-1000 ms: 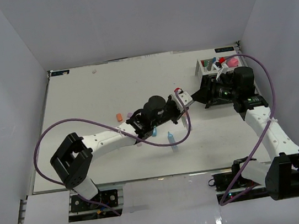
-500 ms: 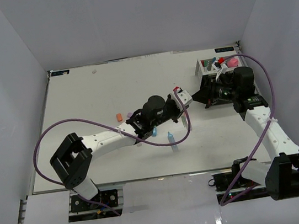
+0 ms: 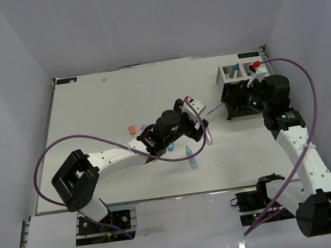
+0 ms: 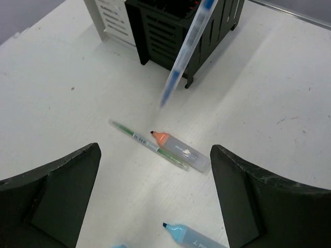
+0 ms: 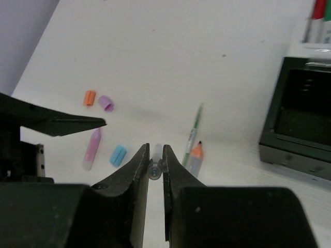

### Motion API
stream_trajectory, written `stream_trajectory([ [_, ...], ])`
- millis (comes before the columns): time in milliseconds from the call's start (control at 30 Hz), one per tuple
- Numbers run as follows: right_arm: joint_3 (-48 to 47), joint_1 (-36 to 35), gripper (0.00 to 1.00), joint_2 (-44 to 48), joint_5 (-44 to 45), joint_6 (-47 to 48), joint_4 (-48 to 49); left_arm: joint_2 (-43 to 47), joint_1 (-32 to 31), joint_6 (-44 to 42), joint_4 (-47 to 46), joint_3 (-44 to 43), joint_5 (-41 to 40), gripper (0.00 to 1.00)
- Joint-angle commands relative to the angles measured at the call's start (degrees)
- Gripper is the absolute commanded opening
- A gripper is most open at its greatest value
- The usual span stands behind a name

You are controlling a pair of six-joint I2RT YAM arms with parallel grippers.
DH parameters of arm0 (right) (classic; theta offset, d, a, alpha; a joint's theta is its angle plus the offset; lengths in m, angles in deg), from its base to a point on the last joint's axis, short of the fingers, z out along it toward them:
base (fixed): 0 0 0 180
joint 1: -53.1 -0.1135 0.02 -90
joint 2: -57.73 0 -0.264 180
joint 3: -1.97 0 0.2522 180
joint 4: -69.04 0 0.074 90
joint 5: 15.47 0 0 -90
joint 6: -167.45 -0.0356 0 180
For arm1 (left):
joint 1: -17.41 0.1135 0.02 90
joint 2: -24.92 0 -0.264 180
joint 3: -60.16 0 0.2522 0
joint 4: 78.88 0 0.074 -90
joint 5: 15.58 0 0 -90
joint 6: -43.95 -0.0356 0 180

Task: Sort the stationery into containers
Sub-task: Place the pen in the storage box.

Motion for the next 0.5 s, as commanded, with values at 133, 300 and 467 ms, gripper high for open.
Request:
stream_trajectory([
  [133, -4.33, 0.01, 0.08, 7.66, 37.26, 6.12, 0.97, 7.45, 1.84, 15.77, 6.96, 2.42, -8.33, 0.98],
  [300, -1.0, 0.1, 0.08, 9.78, 51.89, 7.88, 7.55, 10.96, 2.89, 22.21, 10.12, 7.34, -10.35, 0.98],
  [467, 0.06, 0.63, 0.08, 6.62, 57.2, 9.02, 11.14, 13.34, 3.42, 26.87, 13.55, 10.51, -10.27, 0.98],
])
